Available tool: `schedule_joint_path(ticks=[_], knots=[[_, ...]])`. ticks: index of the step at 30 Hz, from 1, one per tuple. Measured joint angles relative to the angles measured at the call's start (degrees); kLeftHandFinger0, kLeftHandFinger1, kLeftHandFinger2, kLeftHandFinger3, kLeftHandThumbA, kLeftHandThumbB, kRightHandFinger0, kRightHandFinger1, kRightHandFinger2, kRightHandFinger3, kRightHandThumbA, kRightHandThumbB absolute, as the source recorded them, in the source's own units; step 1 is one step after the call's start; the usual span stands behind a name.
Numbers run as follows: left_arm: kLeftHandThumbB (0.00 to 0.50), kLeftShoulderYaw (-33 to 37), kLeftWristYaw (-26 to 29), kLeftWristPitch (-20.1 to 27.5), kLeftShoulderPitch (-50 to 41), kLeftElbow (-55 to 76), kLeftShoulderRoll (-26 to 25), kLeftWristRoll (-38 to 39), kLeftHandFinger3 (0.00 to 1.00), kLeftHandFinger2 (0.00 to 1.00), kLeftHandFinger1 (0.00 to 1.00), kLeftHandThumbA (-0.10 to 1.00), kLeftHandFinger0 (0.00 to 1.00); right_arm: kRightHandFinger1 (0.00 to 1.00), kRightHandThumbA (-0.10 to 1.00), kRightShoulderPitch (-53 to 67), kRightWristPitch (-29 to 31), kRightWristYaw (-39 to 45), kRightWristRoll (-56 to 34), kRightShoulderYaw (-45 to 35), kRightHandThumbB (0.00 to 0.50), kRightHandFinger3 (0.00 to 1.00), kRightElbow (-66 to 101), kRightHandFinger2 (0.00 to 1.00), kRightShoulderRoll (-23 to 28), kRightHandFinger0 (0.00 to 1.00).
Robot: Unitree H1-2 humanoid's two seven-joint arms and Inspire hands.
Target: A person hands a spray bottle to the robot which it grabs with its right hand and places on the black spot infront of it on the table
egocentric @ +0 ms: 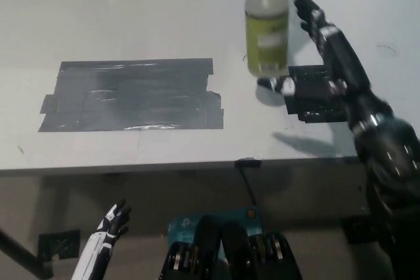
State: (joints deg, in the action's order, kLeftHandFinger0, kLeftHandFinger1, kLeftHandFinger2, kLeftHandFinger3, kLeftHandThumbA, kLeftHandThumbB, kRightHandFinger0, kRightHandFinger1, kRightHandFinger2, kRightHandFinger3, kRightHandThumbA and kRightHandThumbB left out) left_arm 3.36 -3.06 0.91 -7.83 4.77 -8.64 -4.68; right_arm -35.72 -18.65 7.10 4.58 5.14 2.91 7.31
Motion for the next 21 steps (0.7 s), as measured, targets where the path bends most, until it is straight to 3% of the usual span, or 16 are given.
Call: schedule_joint_path(ticks=[1,5,8,10,16,17,21], knots=[[0.009,0.0,0.0,0.07,0.0,0.03,0.01,0.0,1.0,1.0,1.0,1.0,1.0,1.0,1.0,-1.66,-0.85,-0.1,0.03,-0.1,0.394,1.0,-2.2,1.0,-0.45,1.0],[0.014,0.0,-0.02,0.37,0.04,0.05,0.0,0.04,1.0,1.0,1.0,1.0,1.0,1.0,1.0,-7.0,-2.88,-0.64,-0.04,-0.72,0.414,1.0,-12.12,1.0,-1.7,1.0],[0.024,0.0,-0.07,0.64,0.06,0.05,0.0,0.05,1.0,1.0,1.0,1.0,1.0,1.0,1.0,-9.56,-3.26,-0.81,-0.47,-1.79,0.459,1.0,-18.46,1.0,-2.7,1.0],[0.02,0.0,-0.08,0.69,0.07,0.05,0.02,0.04,1.0,1.0,1.0,1.0,1.0,1.0,1.0,-10.9,-3.58,-1.05,-1.05,-3.13,0.438,1.0,-22.01,1.0,-3.45,1.0],[0.007,0.03,-0.08,0.78,0.11,0.24,0.02,-0.07,1.0,1.0,1.0,1.0,1.0,1.0,1.0,-14.29,-4.22,-1.65,-2.66,-6.43,0.442,1.0,-29.07,1.0,-5.4,1.0],[0.006,0.04,-0.09,0.84,0.1,0.31,0.02,-0.09,1.0,1.0,1.0,1.0,1.0,1.0,1.0,-14.7,-4.22,-1.68,-2.92,-6.73,0.412,1.0,-29.85,1.0,-5.6,1.0],[0.011,0.04,-0.09,0.93,0.12,0.45,0.02,-0.18,1.0,1.0,1.0,1.0,1.0,1.0,1.0,-16.25,-4.21,-2.06,-3.44,-7.6,0.42,1.0,-32.37,1.0,-6.58,1.0]])
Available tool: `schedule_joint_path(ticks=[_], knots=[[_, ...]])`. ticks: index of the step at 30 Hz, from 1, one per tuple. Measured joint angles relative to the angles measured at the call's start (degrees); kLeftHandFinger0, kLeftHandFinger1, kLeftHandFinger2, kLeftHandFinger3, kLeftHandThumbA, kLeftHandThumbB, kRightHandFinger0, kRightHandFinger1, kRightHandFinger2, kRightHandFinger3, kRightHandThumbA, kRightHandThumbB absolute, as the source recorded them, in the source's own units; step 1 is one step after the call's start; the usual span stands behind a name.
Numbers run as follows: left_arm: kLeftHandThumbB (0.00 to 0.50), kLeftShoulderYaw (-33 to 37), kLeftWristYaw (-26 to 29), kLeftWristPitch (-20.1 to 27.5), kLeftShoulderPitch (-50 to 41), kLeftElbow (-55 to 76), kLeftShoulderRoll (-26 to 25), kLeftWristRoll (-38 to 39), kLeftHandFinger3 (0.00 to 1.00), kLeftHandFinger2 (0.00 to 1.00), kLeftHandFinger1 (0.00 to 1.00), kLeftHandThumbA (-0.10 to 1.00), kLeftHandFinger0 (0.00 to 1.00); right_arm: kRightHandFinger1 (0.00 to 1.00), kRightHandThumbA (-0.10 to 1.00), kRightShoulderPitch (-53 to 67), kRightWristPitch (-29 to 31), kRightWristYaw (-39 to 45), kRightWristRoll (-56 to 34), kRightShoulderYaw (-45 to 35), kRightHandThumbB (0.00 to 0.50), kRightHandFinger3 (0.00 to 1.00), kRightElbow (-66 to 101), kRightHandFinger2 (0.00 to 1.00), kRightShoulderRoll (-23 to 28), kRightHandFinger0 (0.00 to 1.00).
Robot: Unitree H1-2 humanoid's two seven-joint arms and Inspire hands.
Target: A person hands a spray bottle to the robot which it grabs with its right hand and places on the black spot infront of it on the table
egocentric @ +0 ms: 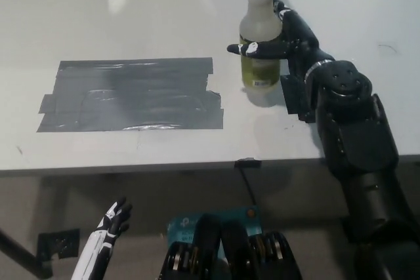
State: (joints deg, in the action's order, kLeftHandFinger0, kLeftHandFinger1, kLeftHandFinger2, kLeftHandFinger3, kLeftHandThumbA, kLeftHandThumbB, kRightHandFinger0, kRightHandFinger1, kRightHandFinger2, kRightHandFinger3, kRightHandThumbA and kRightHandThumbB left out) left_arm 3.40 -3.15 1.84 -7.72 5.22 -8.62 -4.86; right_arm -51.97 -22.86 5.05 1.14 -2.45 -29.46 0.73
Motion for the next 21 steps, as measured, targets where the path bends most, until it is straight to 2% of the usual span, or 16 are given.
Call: schedule_joint_path(ticks=[6,7,8,9,10,11,12,13,14,15,16,19,20,21], knots=[[0.003,0.0,-0.04,-0.03,0.03,0.38,0.03,-0.13,1.0,1.0,1.0,1.0,1.0,1.0,1.0,-1.06,0.44,-0.5,-0.81,-0.75,0.423,1.0,-4.28,1.0,-1.28,1.0],[0.0,0.0,-0.05,-0.04,0.03,0.38,0.02,-0.13,1.0,1.0,1.0,1.0,1.0,1.0,0.88,-1.06,0.53,-0.55,-0.83,-0.75,0.46,1.0,-4.76,1.0,-1.53,1.0],[0.007,-0.01,-0.06,-0.05,0.07,0.38,0.02,-0.13,1.0,1.0,1.0,1.0,1.0,1.0,0.78,-1.08,0.63,-0.59,-0.82,-0.7,0.43,1.0,-5.11,1.0,-1.68,1.0],[0.008,-0.01,-0.07,-0.07,0.14,0.4,0.02,-0.13,1.0,1.0,1.0,1.0,1.0,1.0,0.76,-1.15,0.72,-0.62,-0.77,-0.53,0.43,1.0,-5.47,1.0,-1.77,1.0],[0.016,-0.02,-0.06,-0.11,0.25,0.51,0.02,-0.13,1.0,1.0,1.0,1.0,1.0,0.99,0.58,-1.52,0.73,-0.87,-0.46,0.13,0.445,1.0,-6.16,0.92,-1.77,1.0],[0.012,-0.02,-0.06,-0.11,0.33,0.52,0.03,-0.14,1.0,1.0,1.0,1.0,1.0,0.3,0.36,-1.85,0.71,-1.1,-0.25,0.59,0.403,0.79,-6.56,0.49,-1.74,0.28],[0.013,-0.03,-0.06,-0.14,0.46,0.58,0.02,-0.17,1.0,1.0,1.0,1.0,1.0,0.3,0.35,-2.74,0.52,-1.83,0.43,1.24,0.398,0.75,-7.94,0.51,-1.76,0.21],[0.013,-0.04,-0.06,-0.17,0.53,0.61,0.02,-0.19,1.0,1.0,1.0,1.0,1.0,0.09,0.15,-3.45,0.35,-2.35,0.83,1.62,0.346,0.32,-8.92,0.35,-1.78,0.02],[0.02,-0.03,-0.07,-0.19,0.67,0.68,0.04,-0.21,1.0,1.0,1.0,1.0,1.0,0.12,0.06,-4.32,0.08,-3.1,1.33,2.03,0.319,0.27,-10.0,0.41,-1.78,0.0],[0.018,-0.03,-0.07,-0.2,0.75,0.7,0.04,-0.21,1.0,1.0,1.0,1.0,1.0,0.28,0.04,-4.71,0.01,-3.5,1.76,2.27,0.282,0.33,-10.49,0.6,-1.78,0.04],[0.01,-0.05,-0.08,-0.21,0.88,0.7,0.03,-0.22,1.0,1.0,1.0,1.0,1.0,0.46,0.03,-5.37,0.0,-4.43,2.36,2.69,0.279,0.37,-11.26,0.72,-1.79,0.19],[0.015,-0.13,-0.12,-0.21,1.0,0.7,0.01,-0.21,1.0,1.0,1.0,1.0,1.0,0.43,0.02,-5.8,0.07,-7.11,4.02,3.66,0.275,0.36,-11.58,0.66,-2.15,0.14],[0.016,-0.15,-0.13,-0.21,1.01,0.7,0.01,-0.21,1.0,1.0,1.0,1.0,1.0,0.37,0.02,-5.8,0.15,-7.99,4.31,3.65,0.289,0.34,-11.59,0.58,-2.37,0.1],[0.016,-0.16,-0.14,-0.21,1.01,0.7,0.01,-0.21,1.0,1.0,1.0,1.0,1.0,0.33,0.03,-5.8,0.18,-8.61,4.47,3.62,0.299,0.33,-11.62,0.55,-2.49,0.08]])
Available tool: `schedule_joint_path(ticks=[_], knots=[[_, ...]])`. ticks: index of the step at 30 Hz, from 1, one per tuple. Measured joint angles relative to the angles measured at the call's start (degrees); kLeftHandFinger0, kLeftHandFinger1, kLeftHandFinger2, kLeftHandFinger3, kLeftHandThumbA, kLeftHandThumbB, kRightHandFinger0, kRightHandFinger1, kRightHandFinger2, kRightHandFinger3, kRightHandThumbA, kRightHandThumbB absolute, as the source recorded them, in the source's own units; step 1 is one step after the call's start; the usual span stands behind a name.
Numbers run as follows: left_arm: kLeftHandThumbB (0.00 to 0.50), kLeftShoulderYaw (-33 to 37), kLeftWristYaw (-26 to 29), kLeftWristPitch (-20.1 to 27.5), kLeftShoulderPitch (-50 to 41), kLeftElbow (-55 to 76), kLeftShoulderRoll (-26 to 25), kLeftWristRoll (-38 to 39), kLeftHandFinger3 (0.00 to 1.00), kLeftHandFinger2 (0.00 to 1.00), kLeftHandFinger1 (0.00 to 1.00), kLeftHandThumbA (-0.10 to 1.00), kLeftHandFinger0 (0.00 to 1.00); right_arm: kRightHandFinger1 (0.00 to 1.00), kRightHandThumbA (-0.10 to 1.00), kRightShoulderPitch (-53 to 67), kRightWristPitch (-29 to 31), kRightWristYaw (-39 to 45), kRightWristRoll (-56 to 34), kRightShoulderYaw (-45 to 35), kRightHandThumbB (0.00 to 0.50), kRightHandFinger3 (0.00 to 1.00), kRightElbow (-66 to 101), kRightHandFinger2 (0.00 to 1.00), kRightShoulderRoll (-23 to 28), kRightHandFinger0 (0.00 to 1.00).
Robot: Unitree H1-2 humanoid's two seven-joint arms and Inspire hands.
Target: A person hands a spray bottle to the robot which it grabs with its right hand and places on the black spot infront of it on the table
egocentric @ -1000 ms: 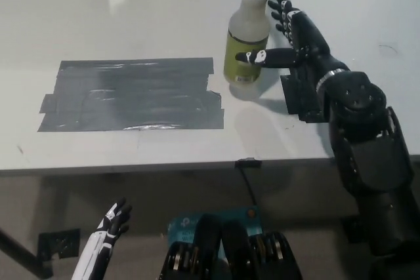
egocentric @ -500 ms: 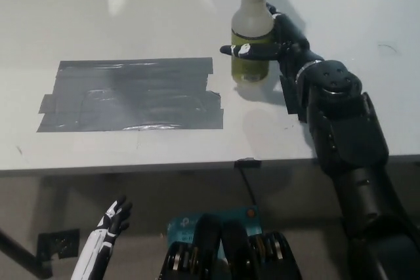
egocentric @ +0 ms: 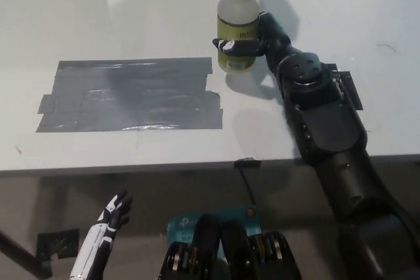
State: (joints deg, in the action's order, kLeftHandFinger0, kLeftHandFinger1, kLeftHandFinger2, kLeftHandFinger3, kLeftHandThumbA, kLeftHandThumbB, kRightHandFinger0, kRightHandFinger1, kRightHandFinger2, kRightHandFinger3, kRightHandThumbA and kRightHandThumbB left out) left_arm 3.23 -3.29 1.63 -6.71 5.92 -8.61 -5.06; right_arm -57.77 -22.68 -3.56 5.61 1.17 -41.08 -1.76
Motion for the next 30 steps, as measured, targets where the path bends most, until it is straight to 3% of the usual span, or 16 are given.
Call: schedule_joint_path(ticks=[2,4,6,10,13,14,17,22,25,30], knots=[[0.015,-0.05,-0.06,-0.05,0.0,0.0,0.0,0.02,1.0,1.0,1.0,1.0,1.0,0.3,0.13,0.06,0.09,-1.52,0.19,-0.2,0.328,0.34,-0.01,0.55,-0.17,0.01],[0.016,-0.07,-0.17,-0.08,-0.01,0.0,0.0,0.03,1.0,1.0,1.0,1.0,1.0,0.34,0.18,0.16,0.12,-2.25,0.25,-0.24,0.374,0.37,0.0,0.62,-0.16,0.01],[0.016,-0.09,-0.26,-0.1,-0.03,0.0,0.01,0.04,1.0,1.0,1.0,1.0,1.0,0.33,0.25,0.64,0.14,-3.28,0.46,-0.22,0.376,0.38,0.19,0.65,-0.16,0.0],[0.012,-0.13,-0.26,-0.1,-0.03,0.0,0.02,0.03,1.0,1.0,1.0,1.0,1.0,0.46,0.29,2.24,0.3,-5.39,1.57,0.1,0.381,0.47,1.23,0.78,-0.1,0.09],[0.0,-0.13,-0.26,-0.11,-0.04,0.0,0.03,-0.04,1.0,1.0,1.0,1.0,1.0,0.43,0.3,3.18,0.3,-7.15,2.19,-0.29,0.402,0.44,2.49,0.73,0.0,0.06],[0.0,-0.14,-0.26,-0.12,-0.05,0.0,0.02,-0.09,1.0,1.0,1.0,1.0,1.0,0.36,0.35,3.43,0.32,-7.84,2.34,-0.56,0.402,0.43,3.17,0.65,0.09,0.02],[0.009,-0.13,-0.26,-0.18,-0.05,0.01,0.04,-0.16,1.0,1.0,1.0,1.0,1.0,0.29,0.43,3.84,1.37,-8.43,2.36,-1.62,0.434,0.35,4.49,0.54,0.86,0.02],[0.0,-0.32,-0.27,-0.18,-0.25,0.0,0.03,-0.07,1.0,1.0,1.0,1.0,1.0,0.19,0.38,5.49,3.76,-9.5,2.54,-2.72,0.402,0.24,6.8,0.43,3.64,0.01],[0.0,-0.38,-0.27,-0.18,-0.37,-0.01,0.04,-0.05,1.0,1.0,1.0,1.0,1.0,0.22,0.41,6.87,4.95,-9.89,2.45,-3.83,0.42,0.31,8.04,0.49,4.93,0.0],[0.0,-0.42,-0.28,-0.17,-0.42,-0.01,0.07,0.0,1.0,1.0,1.0,1.0,1.0,0.26,0.37,9.25,6.78,-10.28,2.06,-6.08,0.393,0.41,9.54,0.52,6.43,0.01]])
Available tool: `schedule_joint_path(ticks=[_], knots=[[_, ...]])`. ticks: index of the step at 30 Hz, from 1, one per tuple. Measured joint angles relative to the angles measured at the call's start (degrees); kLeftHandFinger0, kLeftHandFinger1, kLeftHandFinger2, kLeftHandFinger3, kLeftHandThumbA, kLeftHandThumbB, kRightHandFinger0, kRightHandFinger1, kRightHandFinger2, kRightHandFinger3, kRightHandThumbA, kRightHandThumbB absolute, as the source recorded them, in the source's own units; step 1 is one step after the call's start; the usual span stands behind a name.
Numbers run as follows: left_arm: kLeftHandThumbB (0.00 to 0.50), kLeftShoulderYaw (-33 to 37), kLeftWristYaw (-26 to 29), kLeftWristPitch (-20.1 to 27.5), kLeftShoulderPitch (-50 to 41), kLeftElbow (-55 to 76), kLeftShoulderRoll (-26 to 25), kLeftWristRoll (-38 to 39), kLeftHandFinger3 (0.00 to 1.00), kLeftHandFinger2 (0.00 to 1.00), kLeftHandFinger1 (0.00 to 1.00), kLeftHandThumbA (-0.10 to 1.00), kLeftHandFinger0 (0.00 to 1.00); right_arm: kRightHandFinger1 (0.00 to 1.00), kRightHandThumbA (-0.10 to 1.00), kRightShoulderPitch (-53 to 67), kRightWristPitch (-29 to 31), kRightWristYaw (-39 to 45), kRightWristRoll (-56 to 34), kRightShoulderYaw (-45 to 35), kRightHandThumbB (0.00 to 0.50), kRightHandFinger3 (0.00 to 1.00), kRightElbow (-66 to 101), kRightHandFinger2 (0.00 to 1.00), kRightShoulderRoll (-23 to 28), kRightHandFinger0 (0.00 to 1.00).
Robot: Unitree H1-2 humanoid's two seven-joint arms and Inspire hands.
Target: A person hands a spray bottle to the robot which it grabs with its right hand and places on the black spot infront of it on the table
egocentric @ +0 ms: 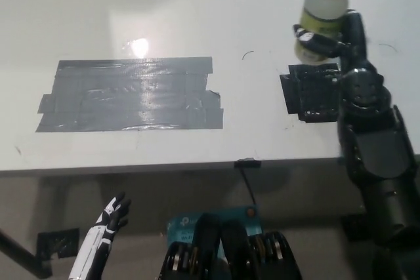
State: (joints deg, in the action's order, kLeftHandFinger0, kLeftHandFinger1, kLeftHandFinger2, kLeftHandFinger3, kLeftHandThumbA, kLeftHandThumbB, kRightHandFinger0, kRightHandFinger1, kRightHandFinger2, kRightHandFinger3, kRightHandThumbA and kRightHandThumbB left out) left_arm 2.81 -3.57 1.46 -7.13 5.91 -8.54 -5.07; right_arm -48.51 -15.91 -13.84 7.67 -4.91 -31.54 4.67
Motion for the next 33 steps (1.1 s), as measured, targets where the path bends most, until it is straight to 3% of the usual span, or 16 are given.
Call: schedule_joint_path(ticks=[4,8,13,17,22,26,27,28,29,30,33], knots=[[0.002,0.0,0.0,0.0,0.01,0.0,0.04,0.0,1.0,1.0,1.0,1.0,1.0,0.26,0.35,1.68,1.51,-0.38,-0.16,-0.7,0.396,0.43,0.01,0.52,0.25,0.0],[0.006,-0.05,0.0,-0.01,0.01,0.0,0.13,0.02,1.0,1.0,1.0,1.0,1.0,0.22,0.34,3.36,2.61,-0.6,-0.37,-0.76,0.403,0.33,-0.33,0.44,0.05,0.0],[0.008,-0.16,0.0,-0.03,0.01,0.0,0.12,0.04,1.0,1.0,1.0,1.0,1.0,0.21,0.37,4.82,4.31,-1.66,-0.51,-0.86,0.384,0.26,-2.24,0.43,-0.96,0.01],[0.002,-0.23,0.01,-0.09,0.02,0.01,0.14,0.04,1.0,1.0,1.0,1.0,1.0,0.09,0.41,5.02,5.45,-2.41,-0.8,-1.43,0.385,0.19,-3.89,0.32,-2.39,0.0],[0.02,-0.31,0.0,-0.13,0.03,0.01,0.23,0.1,1.0,1.0,1.0,1.0,1.0,0.15,0.41,5.01,7.1,-3.85,-0.66,-1.28,0.399,0.2,-6.31,0.37,-4.33,0.01],[0.018,-0.41,0.0,-0.21,0.03,0.01,0.24,0.17,1.0,1.0,1.0,1.0,1.0,0.24,0.43,5.01,8.78,-5.09,-0.07,-0.37,0.432,0.26,-7.39,0.45,-4.56,0.09],[0.009,-0.41,0.01,-0.23,0.03,0.01,0.24,0.17,1.0,1.0,1.0,1.0,1.0,0.31,0.42,5.01,9.49,-5.35,0.08,-0.22,0.444,0.39,-7.82,0.56,-4.55,0.13],[0.002,-0.41,0.0,-0.23,0.03,0.01,0.24,0.18,1.0,1.0,1.0,1.0,1.0,0.54,0.45,5.01,10.06,-5.51,0.16,-0.11,0.467,0.71,-8.12,0.86,-4.54,0.3],[0.009,-0.41,0.0,-0.23,0.03,0.01,0.24,0.18,1.0,1.0,1.0,1.0,1.0,1.0,0.54,5.02,10.79,-5.61,0.24,0.03,0.497,1.0,-8.53,1.0,-4.52,0.98],[0.006,-0.41,0.0,-0.23,0.05,0.0,0.24,0.18,1.0,1.0,1.0,1.0,1.0,1.0,0.64,5.07,11.48,-5.42,0.46,0.81,0.499,1.0,-8.99,1.0,-4.27,1.0],[0.0,-0.45,0.01,-0.2,0.09,0.0,0.24,0.2,1.0,1.0,1.0,1.0,1.0,1.0,0.71,5.51,13.27,-3.93,2.24,5.97,0.5,1.0,-9.43,1.0,-2.07,1.0]])
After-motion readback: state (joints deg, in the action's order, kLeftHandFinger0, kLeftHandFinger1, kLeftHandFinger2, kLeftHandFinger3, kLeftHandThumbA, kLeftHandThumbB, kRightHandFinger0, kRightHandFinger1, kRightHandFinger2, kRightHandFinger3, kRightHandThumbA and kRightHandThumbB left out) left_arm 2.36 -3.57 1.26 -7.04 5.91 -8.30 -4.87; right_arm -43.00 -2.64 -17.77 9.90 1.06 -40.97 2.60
